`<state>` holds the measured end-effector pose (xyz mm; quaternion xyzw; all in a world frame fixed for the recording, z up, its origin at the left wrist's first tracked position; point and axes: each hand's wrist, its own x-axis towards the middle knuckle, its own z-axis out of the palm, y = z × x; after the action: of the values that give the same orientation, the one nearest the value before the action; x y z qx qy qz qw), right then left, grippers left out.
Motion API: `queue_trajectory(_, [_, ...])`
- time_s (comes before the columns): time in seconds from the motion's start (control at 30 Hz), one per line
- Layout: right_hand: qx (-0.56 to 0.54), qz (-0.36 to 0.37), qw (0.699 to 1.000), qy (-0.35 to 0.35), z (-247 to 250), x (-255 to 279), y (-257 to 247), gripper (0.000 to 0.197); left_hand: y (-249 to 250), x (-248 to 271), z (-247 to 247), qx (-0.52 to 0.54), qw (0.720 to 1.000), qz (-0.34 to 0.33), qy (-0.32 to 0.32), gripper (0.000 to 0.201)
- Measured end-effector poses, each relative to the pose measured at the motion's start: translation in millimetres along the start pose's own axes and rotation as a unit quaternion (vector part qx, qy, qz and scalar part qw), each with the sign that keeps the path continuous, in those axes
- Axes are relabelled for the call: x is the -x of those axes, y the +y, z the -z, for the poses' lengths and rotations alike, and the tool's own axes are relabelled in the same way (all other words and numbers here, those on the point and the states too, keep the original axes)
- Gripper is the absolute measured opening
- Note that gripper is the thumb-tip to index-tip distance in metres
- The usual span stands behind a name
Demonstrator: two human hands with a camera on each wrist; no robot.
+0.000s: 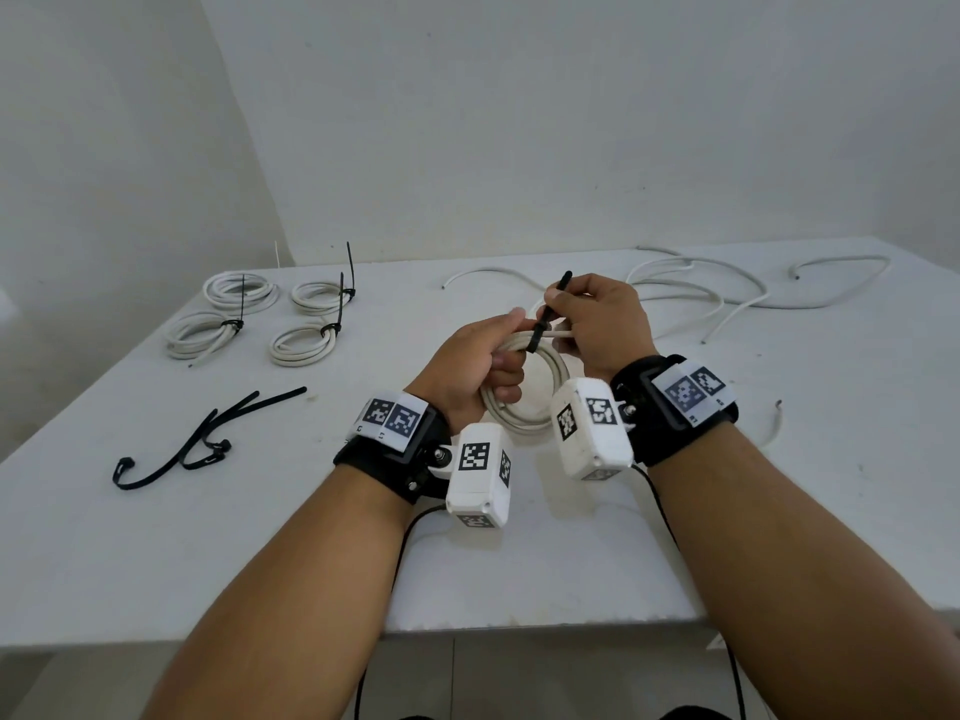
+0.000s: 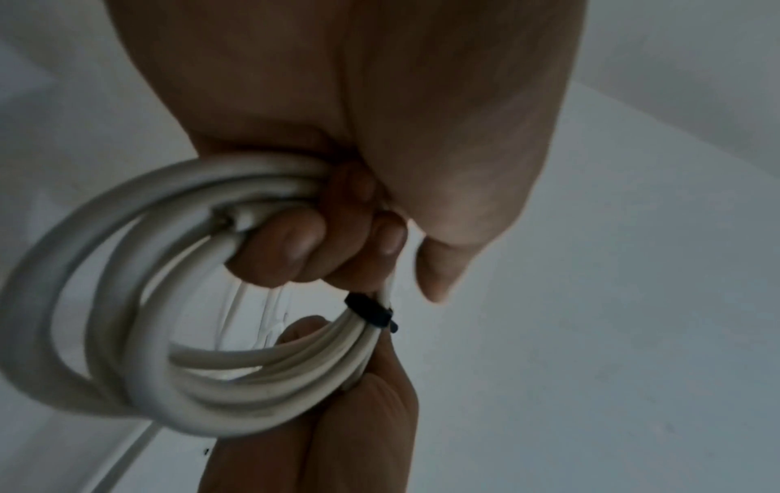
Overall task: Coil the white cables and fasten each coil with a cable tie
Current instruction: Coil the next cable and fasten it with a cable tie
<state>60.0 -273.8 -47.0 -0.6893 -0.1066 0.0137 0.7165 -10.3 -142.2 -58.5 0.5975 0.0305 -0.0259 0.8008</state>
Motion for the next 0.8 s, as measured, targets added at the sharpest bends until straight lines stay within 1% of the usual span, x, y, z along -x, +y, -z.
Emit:
queue_trajectory(0.1, [-0.038,-0.034,0.999,-0.019,7.7,-3.6,-2.3,0.018,0.4,3.5,1.3,-0.046,0.997,-0.043,-0.033,0.015])
queue_trajectory(0.17, [-0.061,-0.061,0.996,-0.029,9.4,-4.0,0.0,0.018,-1.8,5.6,2.0,-0.068,0.995,-0.059,-0.050,0.011])
queue_trajectory(0.3, [-0.074,-0.091,0.992,-0.045,6.8,-1.5,3.4,0.014,-7.0,5.8,1.6,-0.096,0.993,-0.071,-0.023,0.013])
queue_trajectory(0.43, [-0.082,-0.127,0.987,-0.053,9.6,-8.1,6.5,0.012,-5.9,7.5,0.1,-0.077,0.995,-0.067,-0.017,0.018])
queue_trajectory(0.5, [-0.111,-0.154,0.980,-0.054,6.0,-8.4,10.3,0.010,-5.9,10.8,2.6,-0.069,0.995,-0.069,-0.017,0.018])
queue_trajectory(0.6, [-0.144,-0.162,0.975,-0.055,-5.4,-7.4,10.9,0.008,-2.3,15.3,8.6,-0.072,0.994,-0.078,-0.012,0.015])
queue_trajectory(0.67, [-0.146,-0.164,0.973,-0.067,-13.2,-9.4,8.8,0.013,5.5,16.7,15.5,-0.056,0.993,-0.097,0.018,0.012])
queue_trajectory(0.7, [-0.127,-0.168,0.975,-0.073,-16.7,-10.3,7.6,0.014,10.8,16.0,20.9,-0.038,0.992,-0.113,0.047,0.011])
queue_trajectory(0.73, [-0.084,-0.169,0.979,-0.084,-20.5,-11.3,7.0,0.015,16.2,14.9,27.3,-0.019,0.988,-0.132,0.083,0.011])
queue_trajectory(0.77, [0.006,-0.156,0.982,-0.103,-24.2,-12.3,8.8,0.016,20.9,13.1,34.8,-0.003,0.981,-0.151,0.125,0.011])
queue_trajectory(0.8, [0.133,-0.128,0.974,-0.131,-27.5,-14.4,10.5,0.016,26.8,10.2,42.1,0.008,0.972,-0.167,0.165,0.012])
